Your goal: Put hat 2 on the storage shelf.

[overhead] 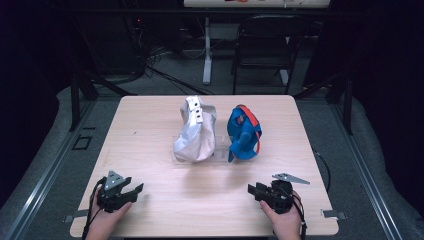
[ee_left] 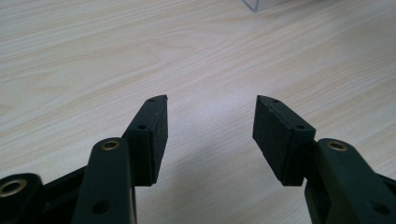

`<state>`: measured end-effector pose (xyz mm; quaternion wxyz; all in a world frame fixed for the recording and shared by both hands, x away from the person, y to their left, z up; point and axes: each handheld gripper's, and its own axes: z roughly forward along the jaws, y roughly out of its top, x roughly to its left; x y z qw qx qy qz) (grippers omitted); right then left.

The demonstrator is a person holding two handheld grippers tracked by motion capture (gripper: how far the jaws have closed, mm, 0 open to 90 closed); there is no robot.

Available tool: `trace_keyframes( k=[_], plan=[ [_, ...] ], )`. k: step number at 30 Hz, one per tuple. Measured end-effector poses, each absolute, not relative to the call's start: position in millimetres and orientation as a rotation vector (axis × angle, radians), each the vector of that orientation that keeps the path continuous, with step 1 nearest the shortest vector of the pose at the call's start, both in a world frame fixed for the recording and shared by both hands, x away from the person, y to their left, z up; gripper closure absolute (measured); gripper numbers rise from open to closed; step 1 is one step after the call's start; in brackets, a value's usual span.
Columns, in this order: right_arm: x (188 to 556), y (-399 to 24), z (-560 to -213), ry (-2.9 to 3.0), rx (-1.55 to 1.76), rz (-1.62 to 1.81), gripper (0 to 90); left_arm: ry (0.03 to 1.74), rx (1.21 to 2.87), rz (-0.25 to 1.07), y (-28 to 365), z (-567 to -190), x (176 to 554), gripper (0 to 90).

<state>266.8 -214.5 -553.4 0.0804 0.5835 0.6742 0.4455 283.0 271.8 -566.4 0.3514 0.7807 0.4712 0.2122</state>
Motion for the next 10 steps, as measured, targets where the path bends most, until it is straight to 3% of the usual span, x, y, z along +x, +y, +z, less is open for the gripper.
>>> trace_keyframes(
  k=[10],
  plan=[
    [267.9, -226.2, -552.7, 1.945, 1.777, 1.366, 58.5, 1.177, 2.008, 0.505, 257.3, -564.8, 281.5, 49.9]
  ],
)
